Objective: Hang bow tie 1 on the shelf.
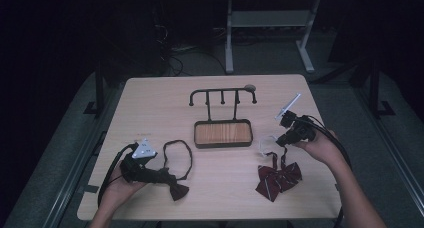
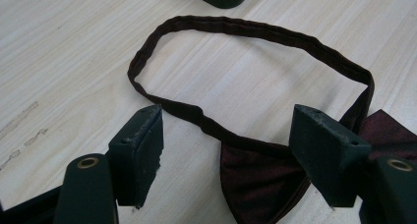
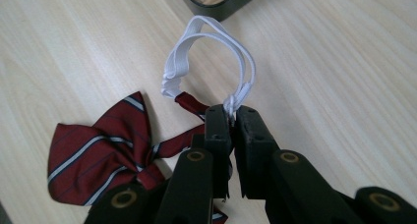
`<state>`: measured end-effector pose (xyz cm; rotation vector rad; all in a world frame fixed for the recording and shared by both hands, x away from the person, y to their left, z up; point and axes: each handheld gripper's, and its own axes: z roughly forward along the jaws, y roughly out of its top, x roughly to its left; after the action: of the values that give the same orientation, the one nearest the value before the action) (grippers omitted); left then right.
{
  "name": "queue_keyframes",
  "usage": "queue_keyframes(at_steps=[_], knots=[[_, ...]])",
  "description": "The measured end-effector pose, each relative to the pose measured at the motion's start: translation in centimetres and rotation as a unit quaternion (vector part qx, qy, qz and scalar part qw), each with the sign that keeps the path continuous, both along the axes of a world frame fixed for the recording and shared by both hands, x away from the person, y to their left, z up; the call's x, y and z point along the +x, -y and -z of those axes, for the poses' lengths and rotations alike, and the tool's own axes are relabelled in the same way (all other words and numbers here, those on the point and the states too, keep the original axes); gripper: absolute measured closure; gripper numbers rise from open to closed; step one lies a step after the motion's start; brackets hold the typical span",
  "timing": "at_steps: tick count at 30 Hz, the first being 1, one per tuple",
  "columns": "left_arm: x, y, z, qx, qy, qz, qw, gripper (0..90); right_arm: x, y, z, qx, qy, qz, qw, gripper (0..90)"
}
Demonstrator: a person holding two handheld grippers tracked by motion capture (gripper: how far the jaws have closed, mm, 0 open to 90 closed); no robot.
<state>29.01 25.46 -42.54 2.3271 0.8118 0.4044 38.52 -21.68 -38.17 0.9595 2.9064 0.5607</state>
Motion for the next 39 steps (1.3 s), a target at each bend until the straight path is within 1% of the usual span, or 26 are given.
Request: queue_keyframes(at_steps=[15, 22, 27, 35, 39], knots=[[0.0, 0.0, 0.0, 0.001, -0.001, 0.0, 1.0, 29.6, -1.2, -1.0, -2.4, -0.007, 0.02, -0.028, 0.9994, 83.8], [0.0, 0.0, 0.0, 0.001, -0.001, 0.0, 1.0, 29.6, -1.6, -1.3, -3.2, -0.009, 0.023, -0.034, 0.9991, 83.8], [0.0, 0.0, 0.0, 0.002, -0.001, 0.001, 1.0, 29.5, -1.8, -1.3, -3.7, -0.006, 0.025, -0.041, 0.9988, 83.8], [0.0, 0.1, 0.1, -0.001, -0.001, 0.0, 1.0, 29.5, -2.1, -1.4, -4.7, 0.002, 0.027, -0.049, 0.9984, 83.9], [0.0, 0.1, 0.1, -0.002, -0.001, -0.001, 1.0, 29.5, -2.1, -1.6, -5.3, 0.002, 0.031, -0.051, 0.9982, 83.9]])
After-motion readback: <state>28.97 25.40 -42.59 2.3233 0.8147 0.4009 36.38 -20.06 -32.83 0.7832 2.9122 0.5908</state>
